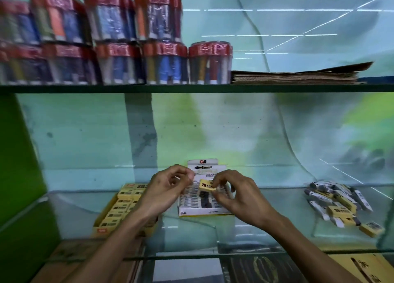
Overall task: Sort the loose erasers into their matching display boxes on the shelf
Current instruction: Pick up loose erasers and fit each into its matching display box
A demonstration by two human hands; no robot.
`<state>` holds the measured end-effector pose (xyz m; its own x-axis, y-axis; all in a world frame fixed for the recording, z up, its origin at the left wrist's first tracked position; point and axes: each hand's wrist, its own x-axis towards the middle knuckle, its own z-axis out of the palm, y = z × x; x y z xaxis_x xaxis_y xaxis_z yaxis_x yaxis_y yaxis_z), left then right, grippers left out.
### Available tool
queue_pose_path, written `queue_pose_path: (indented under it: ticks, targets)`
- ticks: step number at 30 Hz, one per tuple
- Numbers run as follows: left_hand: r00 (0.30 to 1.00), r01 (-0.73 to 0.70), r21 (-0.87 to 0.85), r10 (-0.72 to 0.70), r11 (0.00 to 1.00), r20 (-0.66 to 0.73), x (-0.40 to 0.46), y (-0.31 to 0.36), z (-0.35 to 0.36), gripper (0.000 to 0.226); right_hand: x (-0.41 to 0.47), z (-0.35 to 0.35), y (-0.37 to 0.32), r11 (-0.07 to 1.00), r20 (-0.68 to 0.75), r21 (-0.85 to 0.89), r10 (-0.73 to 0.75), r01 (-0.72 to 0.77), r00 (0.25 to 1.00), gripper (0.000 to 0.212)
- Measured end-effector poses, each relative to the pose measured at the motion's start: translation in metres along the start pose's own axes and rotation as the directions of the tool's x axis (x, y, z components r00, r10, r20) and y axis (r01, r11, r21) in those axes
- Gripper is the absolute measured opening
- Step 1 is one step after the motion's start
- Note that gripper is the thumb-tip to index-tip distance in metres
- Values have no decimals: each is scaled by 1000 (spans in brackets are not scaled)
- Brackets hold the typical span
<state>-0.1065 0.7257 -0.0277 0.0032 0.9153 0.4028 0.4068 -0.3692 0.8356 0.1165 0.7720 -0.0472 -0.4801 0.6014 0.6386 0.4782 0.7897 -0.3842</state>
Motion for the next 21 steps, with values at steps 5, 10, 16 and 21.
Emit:
queue_pose_path:
  ticks: [5,10,16,21]
  targets:
    - [989,-6,35,11,999,-148,-15,-7,-55,9,30,35,-20,999,111,7,31,-32,993,10]
    - [974,39,35,-30,999,-226,-23,-15,-85,12,58,68,-41,999,188,14,49,-53,981,7]
    - [971,47,25,-40,999,-238,-28,-26,-99,9,78,98,-54,995,309,-103,18,15,951,10]
    - [974,48,30,-40,998,-224,-29,-30,-105,8,85,104,-54,983,324,-181,36,25,945,11]
